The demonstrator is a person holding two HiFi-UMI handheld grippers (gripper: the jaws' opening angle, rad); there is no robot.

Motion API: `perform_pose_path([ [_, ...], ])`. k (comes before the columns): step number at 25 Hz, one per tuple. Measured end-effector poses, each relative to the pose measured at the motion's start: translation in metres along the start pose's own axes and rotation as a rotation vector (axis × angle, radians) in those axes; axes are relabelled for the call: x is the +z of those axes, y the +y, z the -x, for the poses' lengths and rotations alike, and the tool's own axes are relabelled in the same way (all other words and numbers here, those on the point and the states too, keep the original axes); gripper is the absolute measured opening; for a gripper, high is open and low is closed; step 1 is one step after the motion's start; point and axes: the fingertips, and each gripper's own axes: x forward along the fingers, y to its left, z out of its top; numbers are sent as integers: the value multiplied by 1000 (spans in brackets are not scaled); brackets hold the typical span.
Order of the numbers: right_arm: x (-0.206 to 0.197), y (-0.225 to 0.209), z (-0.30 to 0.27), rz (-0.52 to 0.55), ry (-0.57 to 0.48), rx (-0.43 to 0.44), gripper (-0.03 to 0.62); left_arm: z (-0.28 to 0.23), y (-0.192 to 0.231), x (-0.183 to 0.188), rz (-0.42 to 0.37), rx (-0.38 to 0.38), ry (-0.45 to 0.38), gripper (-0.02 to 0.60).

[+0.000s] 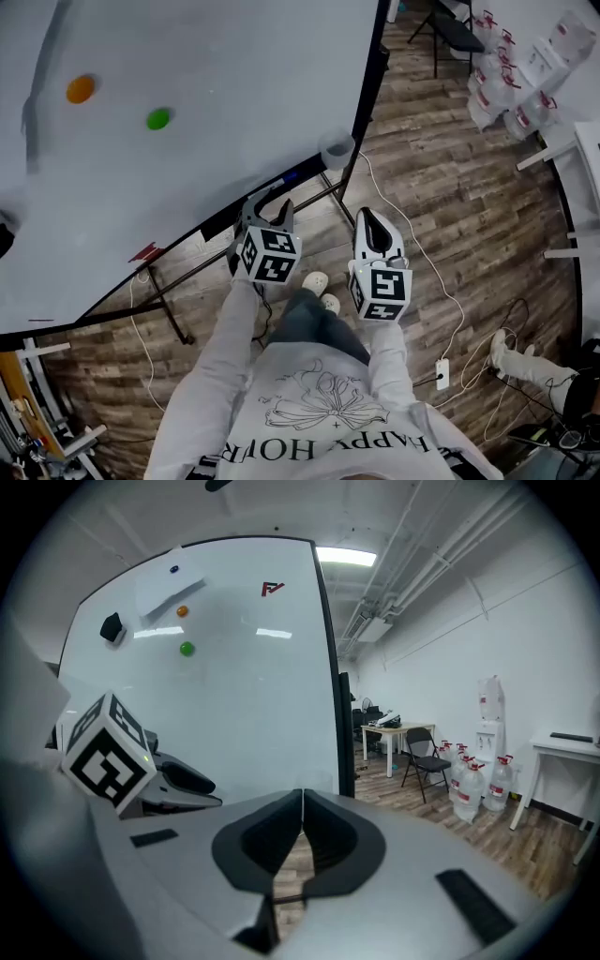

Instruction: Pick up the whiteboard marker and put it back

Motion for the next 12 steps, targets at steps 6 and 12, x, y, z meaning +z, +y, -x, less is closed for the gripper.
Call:
perform_pose_path([
  [6, -8, -8, -21, -13, 32, -23, 5, -38, 8, -13, -129, 5, 125, 153],
  [12, -16, -13, -34, -11, 67, -42, 5, -64, 9, -24, -200, -21, 222, 153],
])
